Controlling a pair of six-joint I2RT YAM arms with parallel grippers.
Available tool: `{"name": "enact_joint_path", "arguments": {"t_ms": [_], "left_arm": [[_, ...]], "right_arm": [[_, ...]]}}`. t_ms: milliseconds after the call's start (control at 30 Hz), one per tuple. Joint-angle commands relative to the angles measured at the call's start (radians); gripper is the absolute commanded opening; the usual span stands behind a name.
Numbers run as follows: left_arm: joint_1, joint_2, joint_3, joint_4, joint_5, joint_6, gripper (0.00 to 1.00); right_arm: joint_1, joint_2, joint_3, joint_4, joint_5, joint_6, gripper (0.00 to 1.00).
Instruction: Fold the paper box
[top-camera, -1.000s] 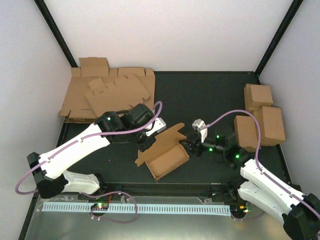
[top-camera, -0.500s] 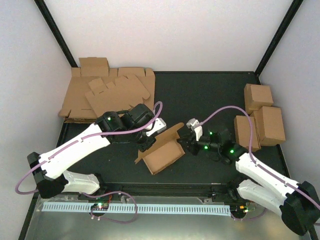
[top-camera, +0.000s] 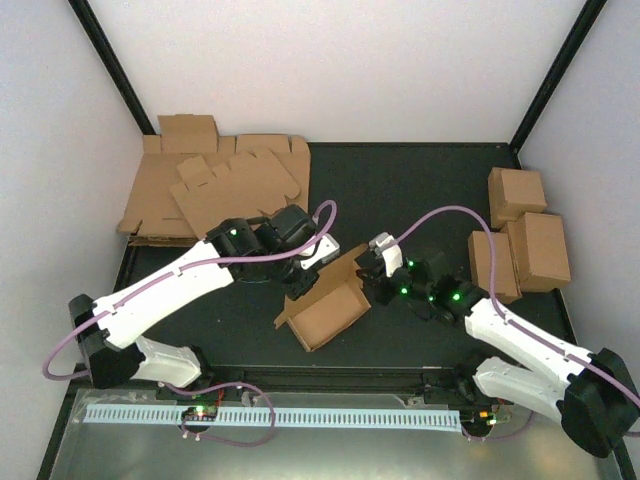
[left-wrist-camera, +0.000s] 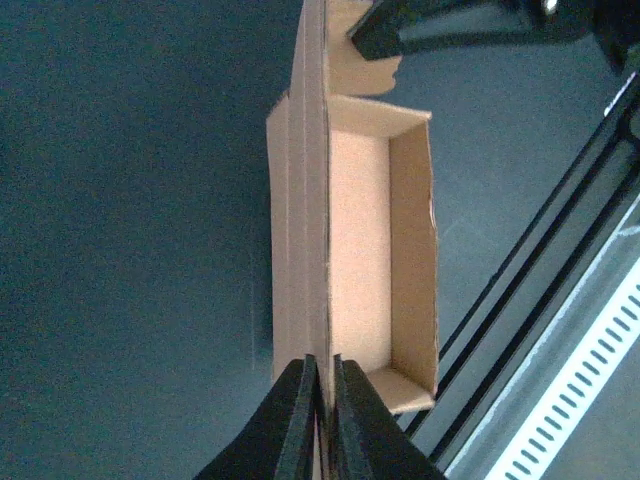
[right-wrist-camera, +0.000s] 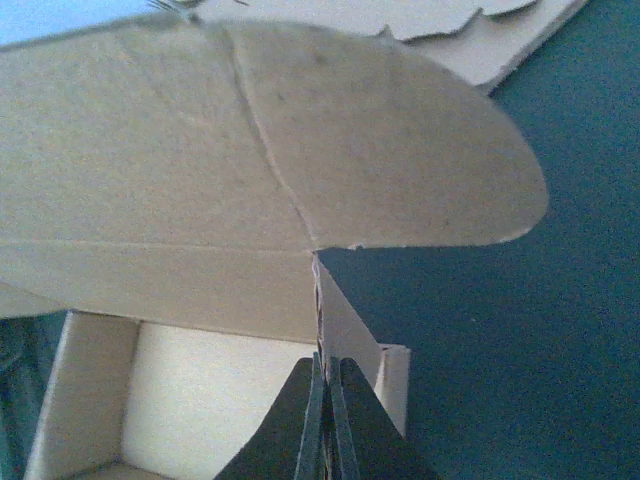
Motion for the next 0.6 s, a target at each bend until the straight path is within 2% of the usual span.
{"name": "enact_joint_path", "arguments": {"t_ms": [0, 33, 133, 200, 267, 333, 467, 567], "left_arm": [[0.006, 0.035, 0.064, 0.092, -0.026, -0.047, 0.12], [0.006, 0.046, 0.071, 0.102, -0.04, -0.058, 0.18], [0.007, 0.071, 0.09, 0.133, -0.123, -0.1, 0.43], [0.012, 0.069, 0.102, 0.15, -0.193, -0.143, 0.64], [0.028, 0.047, 0.099, 0.171, -0.23, -0.17, 0.8], [0.052, 0.002, 0.073, 0.201, -0.231, -0.186, 0.87], [0.097, -0.128, -0.07, 0.295, -0.243, -0.193, 0.95], [0.174, -0.199, -0.177, 0.317, -0.232, -0.223, 0.98]], "right_arm": [[0.024, 0.003, 0.012, 0.003, 0.136, 0.026, 0.02], [0.026, 0.003, 0.009, 0.008, 0.166, 0.035, 0.02], [0.026, 0.008, 0.011, 0.009, 0.261, 0.069, 0.02], [0.026, 0.013, 0.019, 0.005, 0.316, 0.089, 0.02], [0.026, 0.025, 0.041, -0.015, 0.359, 0.1, 0.02], [0.026, 0.038, 0.068, -0.05, 0.392, 0.109, 0.02], [0.026, 0.046, 0.084, -0.076, 0.418, 0.11, 0.02], [0.026, 0.061, 0.096, -0.092, 0.414, 0.109, 0.02]]}}
